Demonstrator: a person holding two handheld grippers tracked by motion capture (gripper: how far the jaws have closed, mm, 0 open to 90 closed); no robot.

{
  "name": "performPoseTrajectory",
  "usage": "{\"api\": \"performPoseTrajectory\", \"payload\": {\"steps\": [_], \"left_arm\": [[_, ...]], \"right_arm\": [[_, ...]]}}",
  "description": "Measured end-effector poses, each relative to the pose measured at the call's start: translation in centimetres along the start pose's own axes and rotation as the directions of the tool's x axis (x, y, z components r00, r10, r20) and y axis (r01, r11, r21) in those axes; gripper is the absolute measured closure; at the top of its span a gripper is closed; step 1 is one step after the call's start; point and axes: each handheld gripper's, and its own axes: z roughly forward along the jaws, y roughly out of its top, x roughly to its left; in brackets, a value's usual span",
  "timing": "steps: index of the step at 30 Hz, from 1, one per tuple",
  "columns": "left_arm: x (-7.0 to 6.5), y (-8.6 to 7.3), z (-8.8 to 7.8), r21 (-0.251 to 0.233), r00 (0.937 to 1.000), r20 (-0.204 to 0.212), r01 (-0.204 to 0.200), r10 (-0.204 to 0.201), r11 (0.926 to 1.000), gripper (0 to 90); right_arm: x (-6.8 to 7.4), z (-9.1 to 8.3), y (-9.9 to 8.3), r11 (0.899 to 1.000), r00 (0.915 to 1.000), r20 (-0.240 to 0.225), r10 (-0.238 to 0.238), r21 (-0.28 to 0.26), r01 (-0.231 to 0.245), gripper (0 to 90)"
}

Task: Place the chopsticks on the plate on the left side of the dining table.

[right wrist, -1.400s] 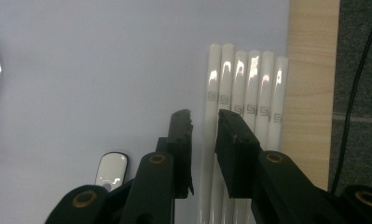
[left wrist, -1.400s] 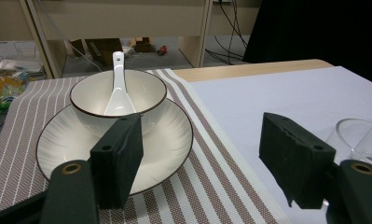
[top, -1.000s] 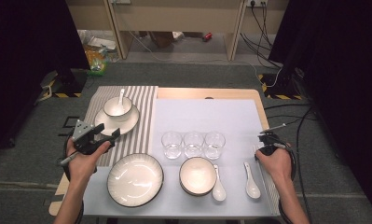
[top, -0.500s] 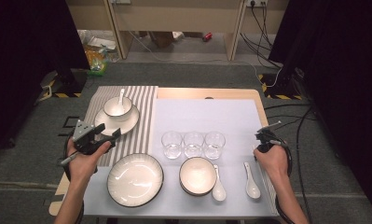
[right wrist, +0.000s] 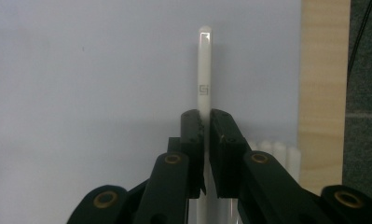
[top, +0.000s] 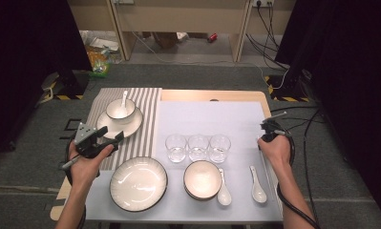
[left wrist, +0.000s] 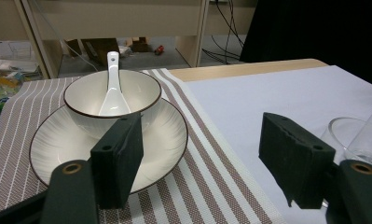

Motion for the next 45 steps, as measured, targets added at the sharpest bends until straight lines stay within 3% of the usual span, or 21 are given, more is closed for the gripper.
{"api": "performPoseTrajectory", "payload": {"steps": [14, 23, 33, 35, 39, 45], "left_arm": [[0.1, 0.0, 0.0, 0.001, 1.0, 0.001, 0.003, -0.003, 1.0, 30.0], [0.0, -0.1, 0.0, -0.001, 1.0, 0.001, 0.004, -0.004, 1.0, 30.0], [0.0, -0.1, 0.0, 0.001, 1.0, 0.002, 0.004, -0.004, 1.0, 30.1], [0.0, -0.1, 0.0, 0.0, 1.0, 0.003, 0.008, -0.008, 1.0, 30.1], [-0.1, -0.1, 0.1, 0.001, 1.0, 0.004, 0.005, -0.005, 1.0, 30.1], [-0.2, -0.1, 0.1, 0.002, 1.0, 0.007, 0.004, -0.004, 1.0, 30.1]], "right_arm": [[0.5, 1.3, 4.1, 0.999, 1.0, 0.009, 0.002, -0.04, -0.002, 84.6], [0.6, 2.3, 4.6, 1.0, 0.9996, 0.028, 0.006, -0.014, -0.006, 84.6], [0.8, 1.8, 4.6, 0.999, 0.9993, 0.027, -0.025, -0.03, 0.025, 79.7], [0.9, 1.2, 4.4, 0.999, 0.9991, 0.028, -0.031, -0.018, 0.032, 79.5], [1.0, 0.1, 3.3, 0.997, 0.9988, 0.014, -0.046, 0.063, 0.045, 79.1], [0.9, -0.2, 2.3, 0.989, 0.9984, 0.005, -0.056, 0.137, 0.055, 79.1]]}}
